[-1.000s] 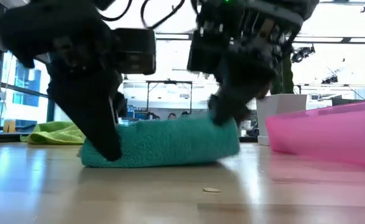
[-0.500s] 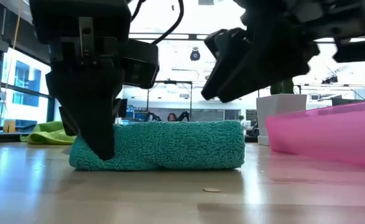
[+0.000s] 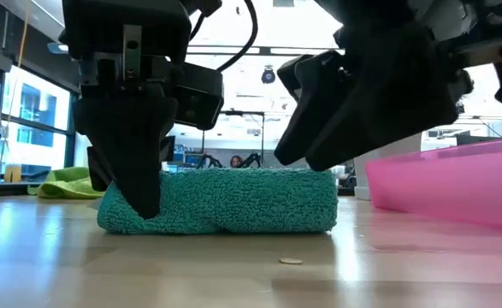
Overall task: Roll microfiber towels into tight, uniform cylinder then place into a basket
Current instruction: Roll the blue microfiber towel
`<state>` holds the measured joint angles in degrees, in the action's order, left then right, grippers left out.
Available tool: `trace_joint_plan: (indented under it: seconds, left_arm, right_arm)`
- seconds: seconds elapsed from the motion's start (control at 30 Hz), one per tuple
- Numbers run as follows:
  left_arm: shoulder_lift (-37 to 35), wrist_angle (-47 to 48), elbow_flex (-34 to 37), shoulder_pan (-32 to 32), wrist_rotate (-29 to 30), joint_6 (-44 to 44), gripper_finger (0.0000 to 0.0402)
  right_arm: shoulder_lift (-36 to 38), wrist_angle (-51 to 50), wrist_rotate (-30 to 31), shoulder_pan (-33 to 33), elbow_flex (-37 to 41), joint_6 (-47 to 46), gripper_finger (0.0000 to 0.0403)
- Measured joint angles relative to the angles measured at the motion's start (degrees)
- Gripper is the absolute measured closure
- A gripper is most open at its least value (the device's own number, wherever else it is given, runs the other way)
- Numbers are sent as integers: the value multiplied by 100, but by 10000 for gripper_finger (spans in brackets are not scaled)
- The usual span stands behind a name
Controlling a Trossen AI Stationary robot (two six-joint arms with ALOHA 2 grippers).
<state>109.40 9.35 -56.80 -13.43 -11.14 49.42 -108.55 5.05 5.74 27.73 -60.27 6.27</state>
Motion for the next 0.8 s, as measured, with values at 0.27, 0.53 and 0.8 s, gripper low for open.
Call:
trace_joint_plan:
  seconds: [0.27, 0.53, 0.8]
  left_arm:
    - [7, -62, 4, 0, 60, 5, 385]
    - [7, -66, 4, -28, 112, -6, 385]
    - [7, -68, 4, -61, 201, -7, 385]
  right_arm:
    - [-172, 52, -4, 84, 2, -129, 186]
    - [-310, 40, 717, 43, 2, 70, 169]
    - [-379, 28, 1233, -25, 0, 273, 190]
